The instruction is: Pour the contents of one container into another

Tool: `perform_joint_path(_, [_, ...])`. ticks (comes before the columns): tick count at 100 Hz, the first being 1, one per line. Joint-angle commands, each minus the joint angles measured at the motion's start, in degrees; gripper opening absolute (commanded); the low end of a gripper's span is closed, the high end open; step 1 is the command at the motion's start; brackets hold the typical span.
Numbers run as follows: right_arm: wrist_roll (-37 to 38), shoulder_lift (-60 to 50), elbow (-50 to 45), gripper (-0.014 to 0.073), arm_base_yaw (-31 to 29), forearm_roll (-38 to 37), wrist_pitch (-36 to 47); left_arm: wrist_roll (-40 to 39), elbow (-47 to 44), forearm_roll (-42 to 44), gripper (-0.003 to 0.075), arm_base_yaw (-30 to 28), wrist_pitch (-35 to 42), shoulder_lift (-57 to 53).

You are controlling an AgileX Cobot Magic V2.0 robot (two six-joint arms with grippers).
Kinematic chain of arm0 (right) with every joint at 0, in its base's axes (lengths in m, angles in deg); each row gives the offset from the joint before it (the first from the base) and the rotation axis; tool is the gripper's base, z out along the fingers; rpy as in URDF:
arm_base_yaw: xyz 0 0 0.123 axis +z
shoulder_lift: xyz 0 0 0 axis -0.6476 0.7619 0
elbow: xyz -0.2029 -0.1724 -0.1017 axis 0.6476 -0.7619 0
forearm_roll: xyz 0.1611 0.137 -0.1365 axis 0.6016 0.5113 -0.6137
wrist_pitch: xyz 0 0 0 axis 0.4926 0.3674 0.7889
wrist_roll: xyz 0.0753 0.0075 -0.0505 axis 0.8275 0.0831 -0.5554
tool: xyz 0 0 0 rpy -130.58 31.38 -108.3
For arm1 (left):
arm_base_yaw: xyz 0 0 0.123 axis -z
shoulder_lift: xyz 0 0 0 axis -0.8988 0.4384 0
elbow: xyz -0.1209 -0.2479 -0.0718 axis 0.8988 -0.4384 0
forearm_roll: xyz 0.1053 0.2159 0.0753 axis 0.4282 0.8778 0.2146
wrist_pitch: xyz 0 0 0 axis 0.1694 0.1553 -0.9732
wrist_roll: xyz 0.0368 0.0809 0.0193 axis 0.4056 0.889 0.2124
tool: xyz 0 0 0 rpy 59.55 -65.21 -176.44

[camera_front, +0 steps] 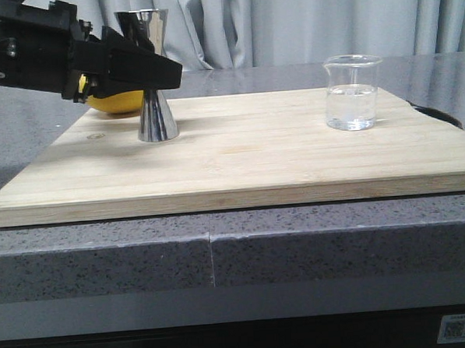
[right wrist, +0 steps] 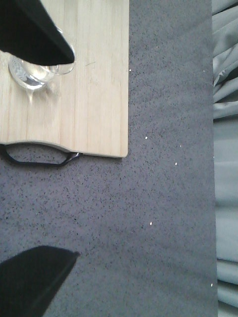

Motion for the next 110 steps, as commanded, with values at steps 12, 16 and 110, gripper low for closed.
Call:
perform_joint_path(12, [-0.4,-0.4,2.1,0.0668,0.1,-0.5,4.5,-0.1,1.5,-2.9,0.0292,0.5,-3.5,-2.2])
perform_joint_path(16, [-0.4,-0.4,2.1,0.0668,0.1,-0.5,4.5,-0.1,1.5,-2.9,0.0273,0.5,-3.5,-2.2])
perform_joint_path(110, [-0.4,-0.4,2.1,0.0668,0.1,-0.5,6.2,-0.1,1.5,-2.9,0.0025,0.5,-5.3,-2.2])
